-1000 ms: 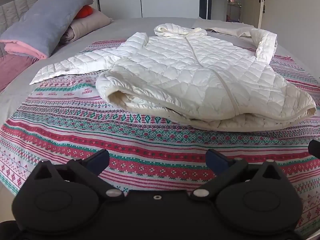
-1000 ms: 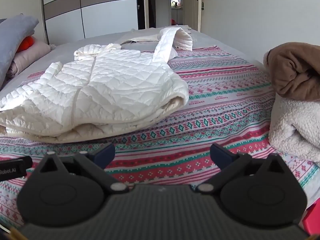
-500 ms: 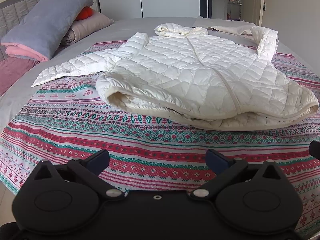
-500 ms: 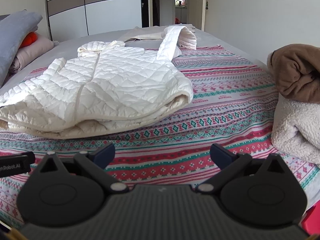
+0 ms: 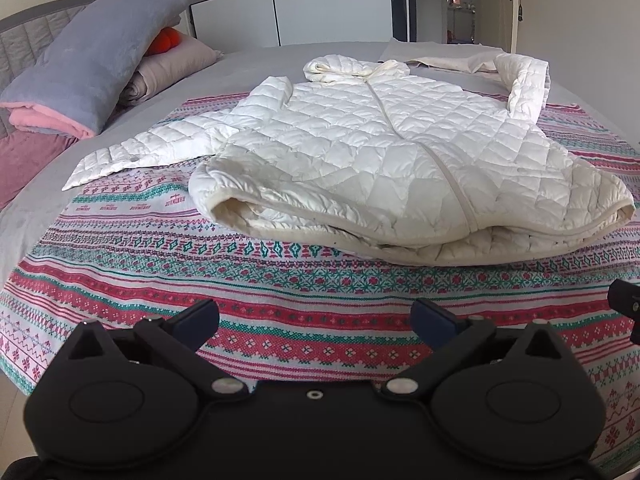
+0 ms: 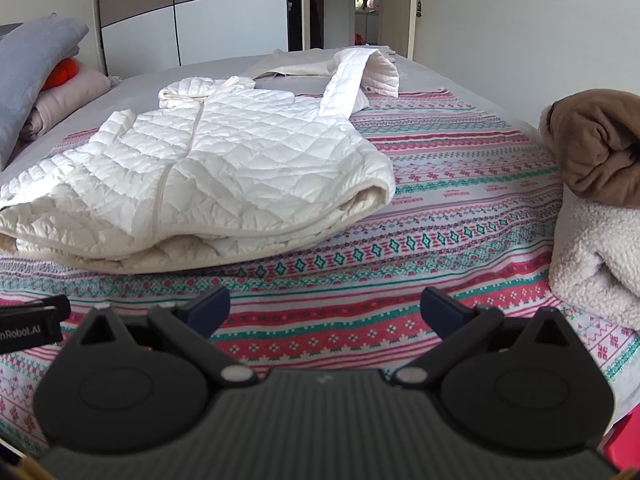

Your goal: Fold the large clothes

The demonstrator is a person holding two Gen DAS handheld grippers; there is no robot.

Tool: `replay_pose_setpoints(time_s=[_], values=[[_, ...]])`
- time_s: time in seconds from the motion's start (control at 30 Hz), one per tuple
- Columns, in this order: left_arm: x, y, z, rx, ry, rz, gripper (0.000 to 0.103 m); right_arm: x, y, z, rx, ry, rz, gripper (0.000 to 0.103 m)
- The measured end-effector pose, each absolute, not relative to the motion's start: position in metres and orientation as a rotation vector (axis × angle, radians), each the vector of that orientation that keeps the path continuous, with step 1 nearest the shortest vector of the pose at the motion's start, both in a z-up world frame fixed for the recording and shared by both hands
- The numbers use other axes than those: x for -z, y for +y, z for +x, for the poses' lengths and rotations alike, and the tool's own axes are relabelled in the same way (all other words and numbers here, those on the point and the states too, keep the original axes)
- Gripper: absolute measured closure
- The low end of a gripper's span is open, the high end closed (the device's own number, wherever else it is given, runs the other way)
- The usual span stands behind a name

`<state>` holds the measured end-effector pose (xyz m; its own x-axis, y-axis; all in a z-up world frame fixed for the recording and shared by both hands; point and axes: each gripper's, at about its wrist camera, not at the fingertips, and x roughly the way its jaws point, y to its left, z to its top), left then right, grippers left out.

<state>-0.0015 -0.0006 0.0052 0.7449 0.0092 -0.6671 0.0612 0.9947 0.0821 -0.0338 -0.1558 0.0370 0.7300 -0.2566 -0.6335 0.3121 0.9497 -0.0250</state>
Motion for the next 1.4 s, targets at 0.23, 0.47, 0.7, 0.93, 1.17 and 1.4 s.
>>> replay_pose_setpoints(time_s=[0.23, 0.47, 0.7, 0.93, 1.17, 1.4], values=[[-0.0062, -0.0013, -0.0036, 0.052, 0.718, 0.101, 0.000, -0.0363, -0.1561, -0.0329, 0.316, 0.688, 0.084, 0.000], [-0.0069, -0.0027, -0.0050, 0.062, 0.711, 0.109, 0.000, -0.0357, -0.1566, -0.0328, 0.319, 0.690, 0.082, 0.000], [-0.0072, -0.0034, -0.0049, 0.063, 0.709, 0.111, 0.000, -0.0352, -0.1576, -0.0325, 0.320, 0.692, 0.082, 0.000], [-0.0073, -0.0039, -0.0055, 0.063, 0.708, 0.112, 0.000, -0.0350, -0.1573, -0.0323, 0.320, 0.693, 0.082, 0.000], [-0.0071, -0.0038, -0.0056, 0.062, 0.708, 0.112, 0.000, -0.0346, -0.1573, -0.0321, 0.319, 0.694, 0.081, 0.000], [-0.0063, -0.0039, -0.0050, 0.061, 0.712, 0.116, 0.000, -0.0345, -0.1571, -0.0322, 0.320, 0.693, 0.082, 0.000]])
